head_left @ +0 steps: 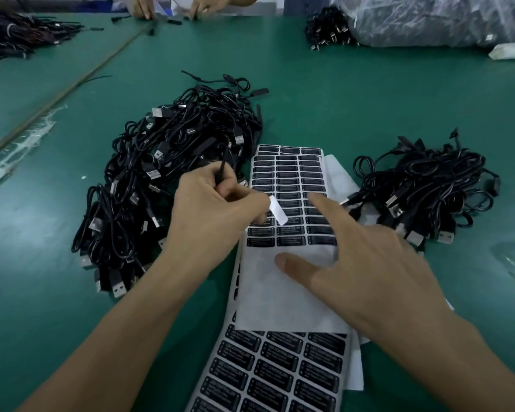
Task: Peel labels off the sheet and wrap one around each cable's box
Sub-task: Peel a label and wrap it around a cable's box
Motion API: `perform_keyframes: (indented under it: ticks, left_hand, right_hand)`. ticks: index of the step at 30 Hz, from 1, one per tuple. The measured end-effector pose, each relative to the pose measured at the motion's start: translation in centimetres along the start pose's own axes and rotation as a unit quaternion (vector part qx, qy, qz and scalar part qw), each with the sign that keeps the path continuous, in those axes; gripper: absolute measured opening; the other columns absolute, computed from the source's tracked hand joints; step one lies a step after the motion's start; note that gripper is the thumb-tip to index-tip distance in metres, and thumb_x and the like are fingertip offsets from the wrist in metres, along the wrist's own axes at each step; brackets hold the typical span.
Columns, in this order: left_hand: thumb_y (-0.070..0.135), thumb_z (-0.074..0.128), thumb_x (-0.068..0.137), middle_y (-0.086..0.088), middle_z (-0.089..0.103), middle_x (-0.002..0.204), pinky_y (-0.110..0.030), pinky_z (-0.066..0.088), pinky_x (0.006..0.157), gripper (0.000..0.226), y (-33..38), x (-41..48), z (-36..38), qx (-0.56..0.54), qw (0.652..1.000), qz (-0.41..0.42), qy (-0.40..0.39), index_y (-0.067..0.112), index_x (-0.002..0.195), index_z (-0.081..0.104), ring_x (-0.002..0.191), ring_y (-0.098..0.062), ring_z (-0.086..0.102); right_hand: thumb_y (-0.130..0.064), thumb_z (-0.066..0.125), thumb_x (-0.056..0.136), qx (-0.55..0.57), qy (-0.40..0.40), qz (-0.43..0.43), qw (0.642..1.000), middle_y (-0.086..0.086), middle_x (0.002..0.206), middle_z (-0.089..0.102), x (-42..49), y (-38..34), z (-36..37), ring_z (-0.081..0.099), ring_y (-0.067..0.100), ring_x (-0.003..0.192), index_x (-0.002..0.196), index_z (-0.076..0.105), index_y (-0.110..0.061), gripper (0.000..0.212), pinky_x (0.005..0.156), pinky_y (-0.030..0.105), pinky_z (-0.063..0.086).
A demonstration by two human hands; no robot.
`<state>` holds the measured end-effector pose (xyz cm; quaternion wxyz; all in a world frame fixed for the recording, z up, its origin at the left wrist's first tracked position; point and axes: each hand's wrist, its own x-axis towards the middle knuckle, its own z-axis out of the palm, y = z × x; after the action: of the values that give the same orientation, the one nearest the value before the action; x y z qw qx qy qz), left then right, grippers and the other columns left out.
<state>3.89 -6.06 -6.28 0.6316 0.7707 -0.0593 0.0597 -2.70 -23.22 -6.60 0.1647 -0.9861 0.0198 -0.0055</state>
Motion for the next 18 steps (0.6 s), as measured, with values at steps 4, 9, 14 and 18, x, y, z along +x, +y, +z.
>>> perform_keyframes:
  ticks: [4, 9, 14, 18]
  left_hand:
    - [0.004, 0.074, 0.066, -0.032, 0.051, 0.063, -0.044, 0.058, 0.072, 0.052, 0.0, -0.1, 0.3, 0.006, 1.000, -0.001, 0.003, 0.022, 0.061, 0.025, 0.058, -0.034, 0.057]
    - [0.020, 0.079, 0.058, 0.010, 0.049, 0.045, -0.045, 0.052, 0.065, 0.054, 0.1, -0.5, 0.5, 0.044, 0.999, 0.007, -0.025, 0.023, 0.063, 0.025, 0.058, -0.028, 0.047]
    - [0.019, 0.078, 0.061, -0.011, 0.061, 0.056, -0.064, 0.054, 0.078, 0.052, 0.5, -0.8, 0.8, 0.043, 0.999, -0.011, -0.027, 0.027, 0.062, 0.027, 0.063, -0.036, 0.056]
    - [0.017, 0.074, 0.066, -0.004, 0.047, 0.053, -0.059, 0.057, 0.074, 0.047, 0.4, -0.8, 0.9, 0.024, 0.999, -0.010, -0.039, 0.026, 0.059, 0.028, 0.061, -0.028, 0.054]
  right_hand:
    - [-0.085, 0.039, 0.071, 0.012, 0.072, -0.032, 0.997, -0.008, 0.086, 0.053, -0.1, -0.5, -0.7, 0.051, 0.017, 0.090, 0.140, 0.031, -0.042, 0.082, 0.067, 0.033, 0.041]
    - [-0.035, 0.078, 0.080, 0.116, 0.192, -0.129, 0.966, -0.013, 0.078, 0.045, 0.5, -1.0, 0.6, 0.046, 0.007, 0.063, 0.093, 0.065, -0.022, 0.023, 0.055, 0.012, 0.033]
    - [-0.023, 0.079, 0.084, 0.139, 0.220, -0.128, 0.957, -0.005, 0.074, 0.056, 1.0, -1.0, 1.6, 0.052, 0.015, 0.061, 0.086, 0.070, -0.015, 0.013, 0.051, 0.035, 0.048]
    - [-0.018, 0.071, 0.085, 0.166, 0.225, -0.137, 0.950, -0.005, 0.068, 0.060, 1.2, -1.0, 1.6, 0.053, 0.010, 0.061, 0.079, 0.072, -0.017, 0.006, 0.057, 0.032, 0.048]
